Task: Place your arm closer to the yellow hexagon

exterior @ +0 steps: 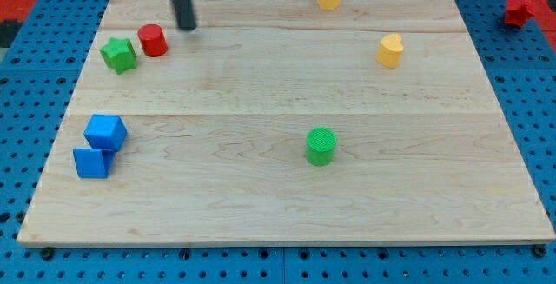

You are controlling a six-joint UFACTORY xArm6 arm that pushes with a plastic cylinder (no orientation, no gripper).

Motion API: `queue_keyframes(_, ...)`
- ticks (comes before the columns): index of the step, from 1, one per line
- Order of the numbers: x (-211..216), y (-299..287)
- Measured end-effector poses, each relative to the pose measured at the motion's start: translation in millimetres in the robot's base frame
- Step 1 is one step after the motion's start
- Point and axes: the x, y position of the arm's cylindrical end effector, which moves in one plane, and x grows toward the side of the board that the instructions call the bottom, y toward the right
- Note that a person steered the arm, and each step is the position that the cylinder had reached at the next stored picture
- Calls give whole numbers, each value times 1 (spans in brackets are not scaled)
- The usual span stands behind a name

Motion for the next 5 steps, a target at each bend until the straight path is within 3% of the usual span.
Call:
queue_keyframes(1, 132, 77)
queue_keyframes(2, 1, 101)
queue_keyframes(3, -66, 67)
queue_keyframes(5, -137, 191)
